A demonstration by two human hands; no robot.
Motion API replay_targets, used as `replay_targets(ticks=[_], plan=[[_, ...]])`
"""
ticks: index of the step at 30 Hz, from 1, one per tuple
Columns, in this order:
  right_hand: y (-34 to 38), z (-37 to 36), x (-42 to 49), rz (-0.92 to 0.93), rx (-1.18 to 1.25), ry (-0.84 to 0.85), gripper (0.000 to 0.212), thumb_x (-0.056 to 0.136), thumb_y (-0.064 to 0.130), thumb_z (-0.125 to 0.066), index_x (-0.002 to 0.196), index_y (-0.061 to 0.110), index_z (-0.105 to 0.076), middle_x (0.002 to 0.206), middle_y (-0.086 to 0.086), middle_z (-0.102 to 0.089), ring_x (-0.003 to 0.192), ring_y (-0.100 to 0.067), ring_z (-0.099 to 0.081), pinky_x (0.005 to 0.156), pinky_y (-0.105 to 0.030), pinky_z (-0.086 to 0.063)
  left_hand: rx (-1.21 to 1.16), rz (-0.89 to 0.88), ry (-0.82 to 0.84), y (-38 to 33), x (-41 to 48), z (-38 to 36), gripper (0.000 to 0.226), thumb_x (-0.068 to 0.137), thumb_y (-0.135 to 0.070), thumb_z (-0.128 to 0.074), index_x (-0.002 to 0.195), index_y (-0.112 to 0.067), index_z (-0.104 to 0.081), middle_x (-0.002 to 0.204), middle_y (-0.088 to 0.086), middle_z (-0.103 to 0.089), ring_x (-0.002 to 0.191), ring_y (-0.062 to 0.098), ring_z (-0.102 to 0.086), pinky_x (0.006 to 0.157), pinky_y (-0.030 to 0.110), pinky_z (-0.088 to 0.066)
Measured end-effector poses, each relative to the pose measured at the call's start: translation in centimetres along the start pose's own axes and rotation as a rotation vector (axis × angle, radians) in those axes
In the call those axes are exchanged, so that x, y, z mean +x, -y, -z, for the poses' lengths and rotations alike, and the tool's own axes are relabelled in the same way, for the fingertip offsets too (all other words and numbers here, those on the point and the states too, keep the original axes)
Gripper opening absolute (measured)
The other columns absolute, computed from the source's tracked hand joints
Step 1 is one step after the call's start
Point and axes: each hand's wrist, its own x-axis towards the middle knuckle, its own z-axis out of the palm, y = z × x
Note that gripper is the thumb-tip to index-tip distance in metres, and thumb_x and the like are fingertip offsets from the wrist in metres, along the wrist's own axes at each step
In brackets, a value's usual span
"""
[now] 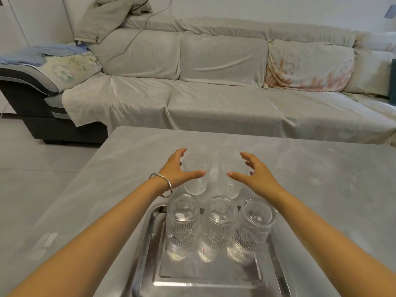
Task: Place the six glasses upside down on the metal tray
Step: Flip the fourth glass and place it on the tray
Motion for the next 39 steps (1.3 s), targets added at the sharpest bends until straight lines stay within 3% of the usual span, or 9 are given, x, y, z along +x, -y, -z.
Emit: replay_targets(ticks=[5,10,15,19,22,25,27,31,39], plan=[[-0.6,-0.9,1.3,0.002,-0.026,-0.012,0.083,0.072,0.029,-0.078,0.141,0.017,-0.033,0.148,-0.002,-0.039,0.133,-0.018,-0.037,0.102,-0.028,-0.032,0.119,-0.041,0.043,0.3,2.4,-1.5,0.105,0.058,-0.041,-0.082,0.142,-0.019,-0.024,0.149,0.005,-0.029,0.130,0.025,-0.039,0.104,0.036,-0.036],[-1.0,-1.1,1.6,0.000,-0.026,-0.018,0.078,0.073,0.033,-0.076,0.138,0.020,-0.035,0.146,0.001,-0.040,0.132,-0.016,-0.039,0.098,-0.025,-0.031,0.119,-0.091,-0.058,0.8,3.0,-1.8,0.092,0.054,-0.042,-0.084,0.131,-0.018,-0.041,0.129,0.002,-0.051,0.109,0.019,-0.052,0.087,0.026,-0.041],[0.1,-0.8,1.2,0.009,-0.056,-0.020,0.067,0.079,0.039,-0.069,0.136,0.023,-0.038,0.146,0.003,-0.038,0.131,-0.013,-0.036,0.098,-0.025,-0.029,-0.322,0.075,-0.239,0.0,1.9,0.4,0.075,0.058,-0.034,-0.084,0.123,-0.019,-0.051,0.123,0.001,-0.056,0.106,0.017,-0.056,0.079,0.031,-0.050],[3.8,-1.0,-0.4,0.094,0.097,-0.079,0.057,0.082,0.044,-0.063,0.133,0.027,-0.042,0.143,0.008,-0.041,0.127,-0.008,-0.040,0.097,-0.022,-0.033,-0.630,0.096,-0.232,-3.0,-0.6,3.1,0.069,0.059,-0.032,-0.082,0.120,-0.019,-0.052,0.122,0.000,-0.056,0.105,0.012,-0.056,0.067,0.029,-0.051],[7.0,-2.2,-2.9,0.063,0.347,-0.048,0.062,0.078,0.048,-0.063,0.132,0.025,-0.044,0.137,0.010,-0.047,0.116,-0.006,-0.052,0.088,-0.020,-0.044,-0.813,0.056,-0.153,-5.6,-3.5,4.3,0.078,0.056,-0.036,-0.082,0.124,-0.014,-0.052,0.127,0.004,-0.057,0.117,0.018,-0.054,0.073,0.033,-0.053],[9.7,-3.3,-5.3,-0.016,0.649,0.089,0.063,0.073,0.049,-0.063,0.127,0.017,-0.050,0.125,0.001,-0.060,0.108,-0.012,-0.063,0.087,-0.025,-0.054,-0.888,-0.047,-0.073,-7.6,-6.7,4.8,0.067,0.065,-0.038,-0.070,0.124,-0.010,-0.053,0.129,0.010,-0.058,0.117,0.022,-0.057,0.088,0.039,-0.053],[11.1,-3.7,-6.8,-0.013,0.712,0.122,0.051,0.073,0.049,-0.063,0.114,0.020,-0.057,0.113,0.001,-0.067,0.104,-0.012,-0.066,0.086,-0.024,-0.054,-0.883,-0.082,-0.058,-8.2,-8.8,5.0,0.068,0.068,-0.036,-0.067,0.126,-0.006,-0.050,0.129,0.013,-0.058,0.115,0.024,-0.059,0.096,0.043,-0.049],[12.6,-4.2,-9.6,0.012,0.736,0.089,0.054,0.070,0.048,-0.066,0.114,0.018,-0.061,0.108,0.001,-0.072,0.099,-0.011,-0.068,0.085,-0.024,-0.055,-0.784,-0.091,-0.053,-8.2,-12.1,6.2,0.078,0.063,-0.036,-0.069,0.130,-0.008,-0.041,0.128,0.014,-0.058,0.116,0.026,-0.058,0.101,0.048,-0.044],[12.3,-3.7,-13.1,0.128,0.688,0.125,0.050,0.066,0.045,-0.071,0.113,0.029,-0.062,0.110,0.003,-0.072,0.098,-0.014,-0.069,0.072,-0.022,-0.056,-0.308,-0.252,0.112,-5.6,-16.6,8.3,0.045,0.066,-0.041,-0.074,0.107,-0.029,-0.060,0.101,-0.010,-0.071,0.095,0.008,-0.067,0.078,0.023,-0.054]])
